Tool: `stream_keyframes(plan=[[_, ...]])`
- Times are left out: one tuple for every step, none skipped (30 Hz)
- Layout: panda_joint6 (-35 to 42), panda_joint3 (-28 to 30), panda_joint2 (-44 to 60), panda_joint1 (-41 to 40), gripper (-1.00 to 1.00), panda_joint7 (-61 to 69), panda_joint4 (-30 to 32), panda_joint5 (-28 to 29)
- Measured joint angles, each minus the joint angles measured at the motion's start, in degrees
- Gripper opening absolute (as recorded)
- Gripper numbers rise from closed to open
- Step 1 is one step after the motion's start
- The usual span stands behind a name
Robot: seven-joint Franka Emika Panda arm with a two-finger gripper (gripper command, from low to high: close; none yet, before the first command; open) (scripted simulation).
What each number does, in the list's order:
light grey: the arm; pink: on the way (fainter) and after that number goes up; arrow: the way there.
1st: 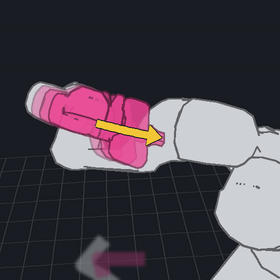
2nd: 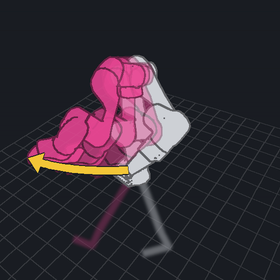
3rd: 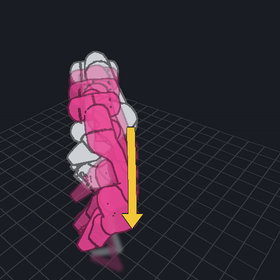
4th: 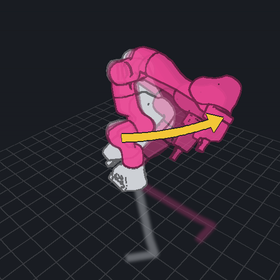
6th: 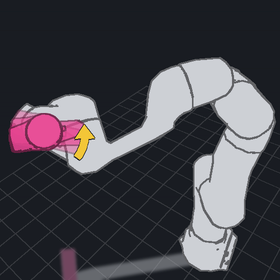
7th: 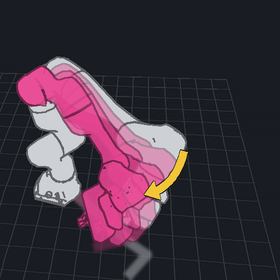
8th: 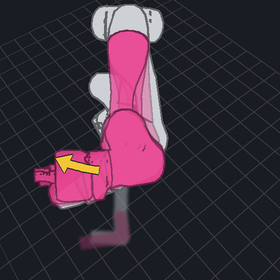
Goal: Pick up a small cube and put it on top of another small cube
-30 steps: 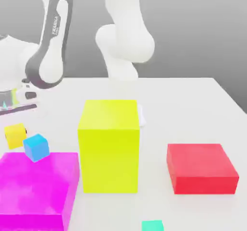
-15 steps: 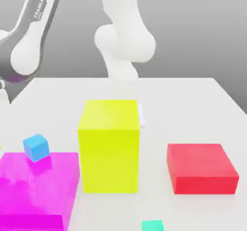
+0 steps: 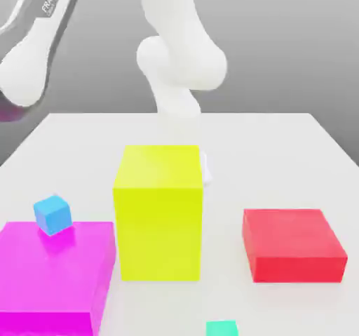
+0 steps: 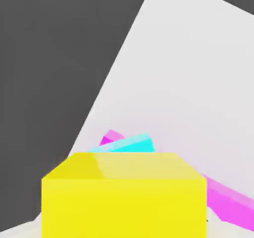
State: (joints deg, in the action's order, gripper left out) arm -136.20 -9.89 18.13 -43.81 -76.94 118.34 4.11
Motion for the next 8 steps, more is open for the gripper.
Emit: stream_keyframes(plan=[[0.0, 0.0, 0.0, 0.0, 1.00, 0.0, 0.0, 0.0], [0.0, 0.0, 0.0, 0.0, 1.00, 0.0, 0.0, 0.0], [0.0, 0.0, 0.0, 0.0, 1.00, 0.0, 0.0, 0.0], [0.0, 0.0, 0.0, 0.0, 1.00, 0.0, 0.0, 0.0], [-0.6, 0.1, 0.5, 0.1, 1.00, -0.1, 0.2, 0.3], [0.3, 0.0, -0.2, 0.0, 1.00, 0.0, -0.1, 0.1], [2.1, -0.1, -1.4, 0.0, 1.00, 0.3, -0.6, -0.2], [4.2, -0.3, -3.0, -0.1, 1.00, 0.5, -1.2, -0.6]])
